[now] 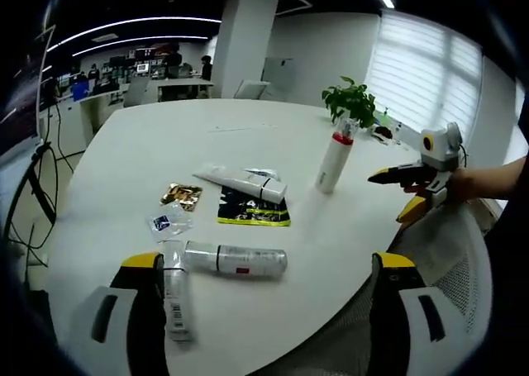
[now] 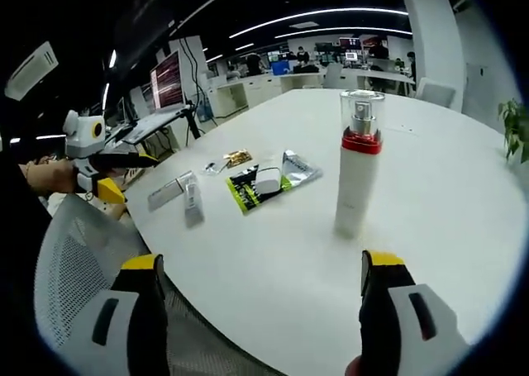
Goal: Arrange the skincare products in the storage area until every visible bottle or jar stands upright without overlapping.
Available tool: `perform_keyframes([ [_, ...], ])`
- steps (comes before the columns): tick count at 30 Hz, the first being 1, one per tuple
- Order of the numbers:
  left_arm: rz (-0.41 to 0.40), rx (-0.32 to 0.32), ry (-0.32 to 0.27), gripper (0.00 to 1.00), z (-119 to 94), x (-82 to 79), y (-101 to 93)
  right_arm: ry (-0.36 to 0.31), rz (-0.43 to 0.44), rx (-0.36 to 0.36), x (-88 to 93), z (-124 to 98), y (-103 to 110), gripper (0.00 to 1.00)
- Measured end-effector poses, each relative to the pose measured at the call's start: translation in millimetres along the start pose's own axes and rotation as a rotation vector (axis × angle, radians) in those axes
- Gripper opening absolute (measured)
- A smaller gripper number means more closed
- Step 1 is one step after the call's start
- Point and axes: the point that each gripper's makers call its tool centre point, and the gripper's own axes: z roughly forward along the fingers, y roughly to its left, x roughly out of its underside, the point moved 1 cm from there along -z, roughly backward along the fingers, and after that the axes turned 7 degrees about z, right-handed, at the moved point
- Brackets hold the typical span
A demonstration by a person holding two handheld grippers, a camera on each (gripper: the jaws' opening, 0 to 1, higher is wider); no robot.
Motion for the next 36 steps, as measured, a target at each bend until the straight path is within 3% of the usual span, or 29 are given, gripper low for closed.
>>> perform_keyframes([
  [10, -0.018, -0.013, -0.037, 0.94, 4, -9.8, 1.3, 0.018, 0.002, 0.010, 4.1, 3, 0, 0.98],
  [15, 0.021, -0.013, -0.017, 0.93, 9, -2.6, -5.1, 0.030, -0.018, 0.002, -0.4, 8, 0, 0.99],
  [29, 0.005, -0.054, -0.046, 0.91, 6, -5.7, 6.1, 0.053, -0.073, -0.075, -53.1, 48, 16, 0.97],
  [36, -0.003, -0.063, -0.046, 0.90, 6, -3.3, 10.1, 0.089, -0.097, -0.114, -64.0, 75, 24, 0.97],
])
